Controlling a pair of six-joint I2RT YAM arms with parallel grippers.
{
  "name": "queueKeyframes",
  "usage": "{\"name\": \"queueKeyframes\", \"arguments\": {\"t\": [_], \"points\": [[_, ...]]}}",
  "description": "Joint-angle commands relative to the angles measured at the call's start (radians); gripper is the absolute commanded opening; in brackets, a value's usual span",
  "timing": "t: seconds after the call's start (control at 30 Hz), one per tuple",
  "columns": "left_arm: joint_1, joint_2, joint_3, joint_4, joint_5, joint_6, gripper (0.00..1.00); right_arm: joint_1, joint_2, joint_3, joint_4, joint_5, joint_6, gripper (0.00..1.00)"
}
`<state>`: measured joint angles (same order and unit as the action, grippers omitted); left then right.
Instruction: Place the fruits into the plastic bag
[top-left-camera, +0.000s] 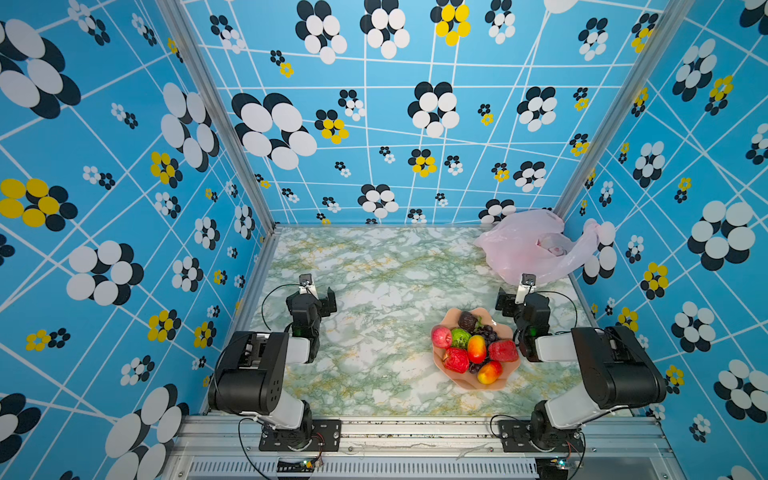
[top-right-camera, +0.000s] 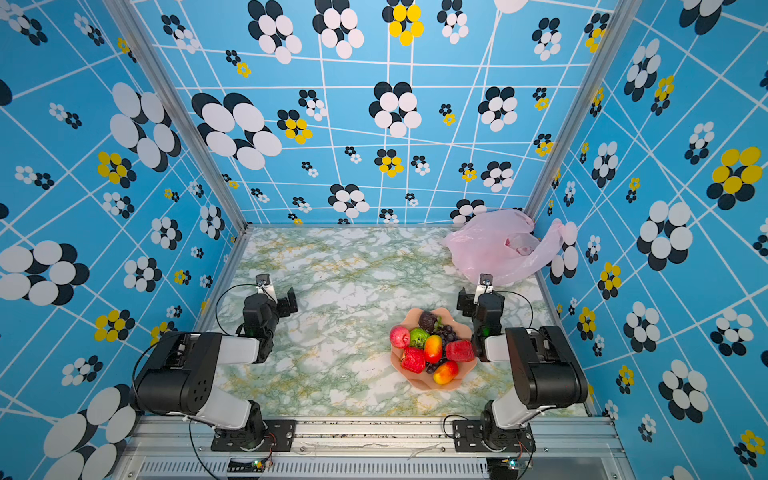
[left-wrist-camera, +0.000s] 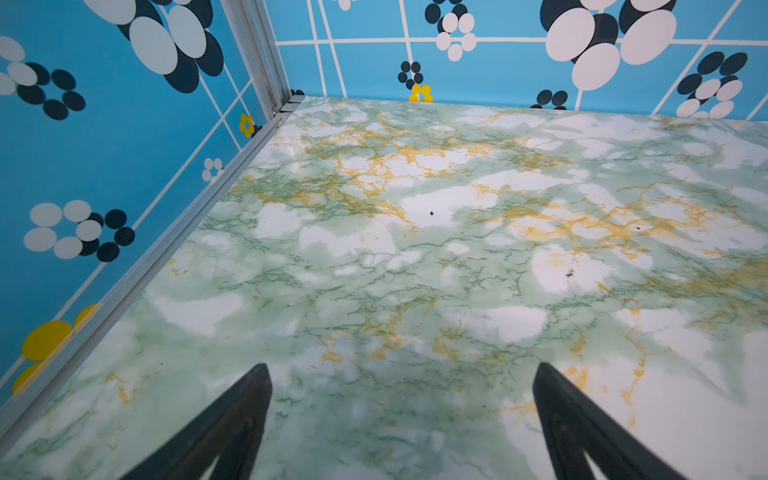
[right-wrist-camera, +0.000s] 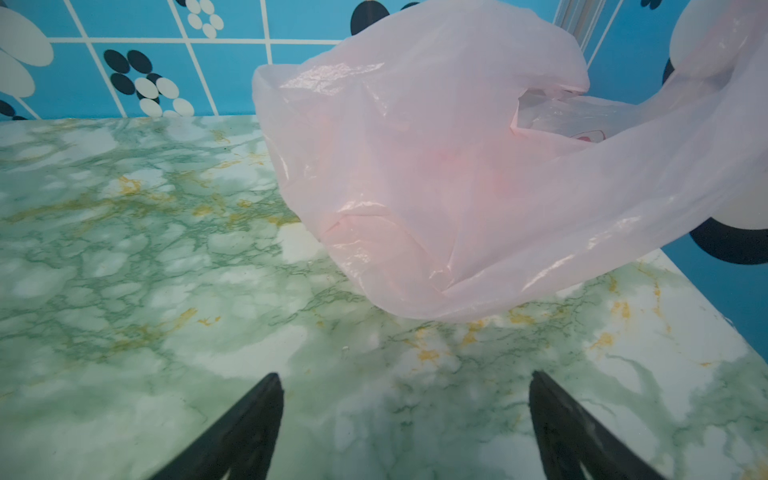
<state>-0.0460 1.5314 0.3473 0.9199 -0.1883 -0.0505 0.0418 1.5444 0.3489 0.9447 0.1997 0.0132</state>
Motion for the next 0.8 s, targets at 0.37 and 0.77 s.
{"name": "queueKeyframes", "arguments": {"t": [0.37, 0.77], "points": [[-0.034, -0.436, 0.247, -0.793, -0.125, -0.2, 0.99, -0.006, -0.425, 0.222, -0.676, 0.111, 0.214, 0.98], [-0.128, -0.624, 0.454, -1.316, 0.415, -0.506, 0.99, -0.017, -0.514, 0.652, -1.717, -0.065, 0.552, 0.99]]}}
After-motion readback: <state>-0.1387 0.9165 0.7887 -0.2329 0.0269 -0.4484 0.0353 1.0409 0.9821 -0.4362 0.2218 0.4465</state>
